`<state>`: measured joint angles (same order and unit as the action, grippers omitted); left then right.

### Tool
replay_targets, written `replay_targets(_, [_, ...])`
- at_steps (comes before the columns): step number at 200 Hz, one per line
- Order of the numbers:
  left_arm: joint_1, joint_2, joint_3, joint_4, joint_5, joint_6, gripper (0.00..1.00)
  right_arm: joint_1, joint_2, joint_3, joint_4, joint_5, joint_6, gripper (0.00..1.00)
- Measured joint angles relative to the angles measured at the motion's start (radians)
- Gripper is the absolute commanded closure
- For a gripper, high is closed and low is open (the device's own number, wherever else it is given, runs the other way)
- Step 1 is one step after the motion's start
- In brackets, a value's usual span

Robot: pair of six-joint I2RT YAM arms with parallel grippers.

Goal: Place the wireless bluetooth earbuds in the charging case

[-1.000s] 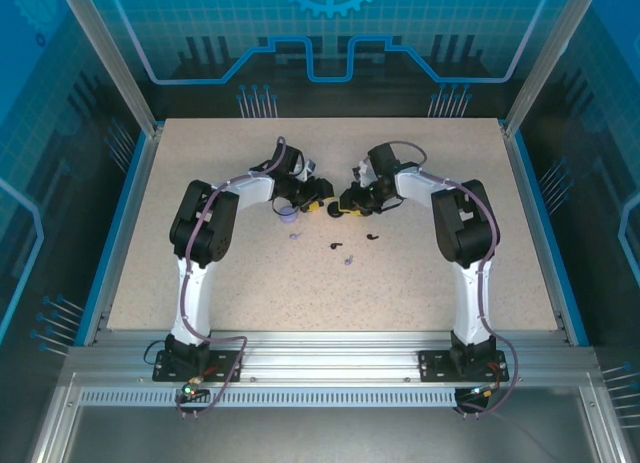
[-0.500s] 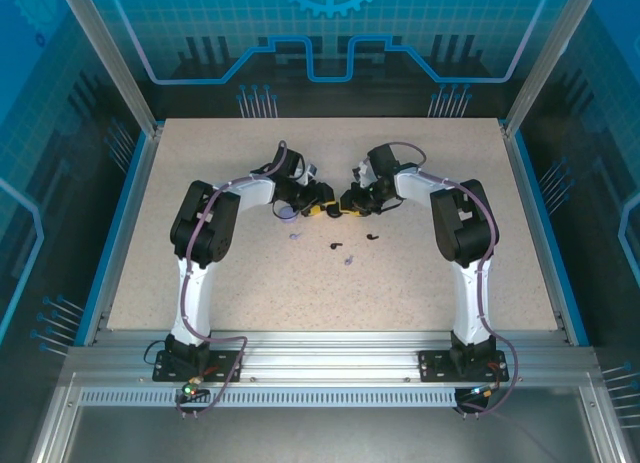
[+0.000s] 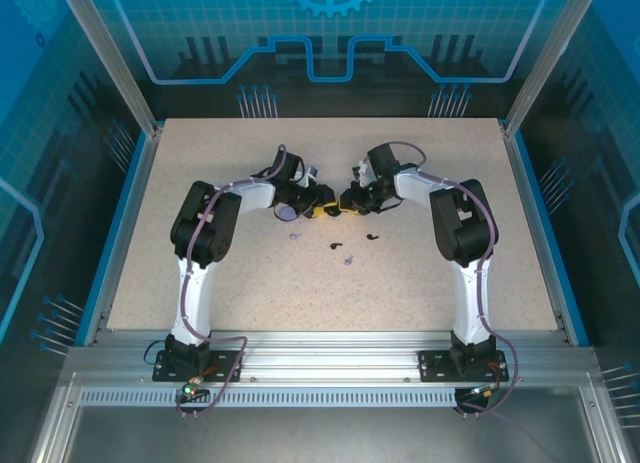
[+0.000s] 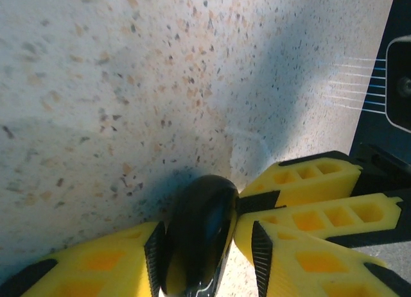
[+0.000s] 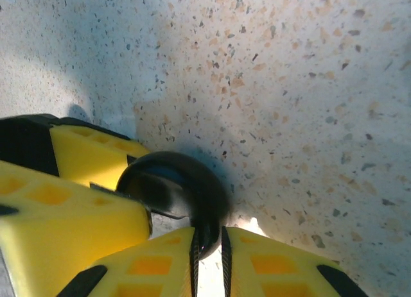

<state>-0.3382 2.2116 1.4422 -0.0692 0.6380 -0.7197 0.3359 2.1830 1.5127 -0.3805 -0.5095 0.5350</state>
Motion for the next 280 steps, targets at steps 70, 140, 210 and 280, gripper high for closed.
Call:
replay_targets(70, [-0.013, 0.001, -0.007, -0.001, 0.003, -0.009, 0.81, -0.002, 0.002, -0.016, 0.009, 0.010, 0.000, 0.80])
replay_targets(140, [-0.014, -0.128, -0.071, -0.024, -0.033, 0.077, 0.84, -0.028, -0.243, -0.175, 0.022, 0.027, -0.049, 0.65])
replay_targets(210, [-0.014, -0.506, -0.127, -0.008, -0.058, 0.318, 0.83, -0.092, -0.589, -0.325, 0.141, -0.005, -0.274, 0.47])
replay_targets(280, [-0.018, -0.624, -0.203, 0.030, 0.075, 0.422, 0.81, -0.148, -0.658, -0.293, 0.018, -0.375, -0.479, 0.53])
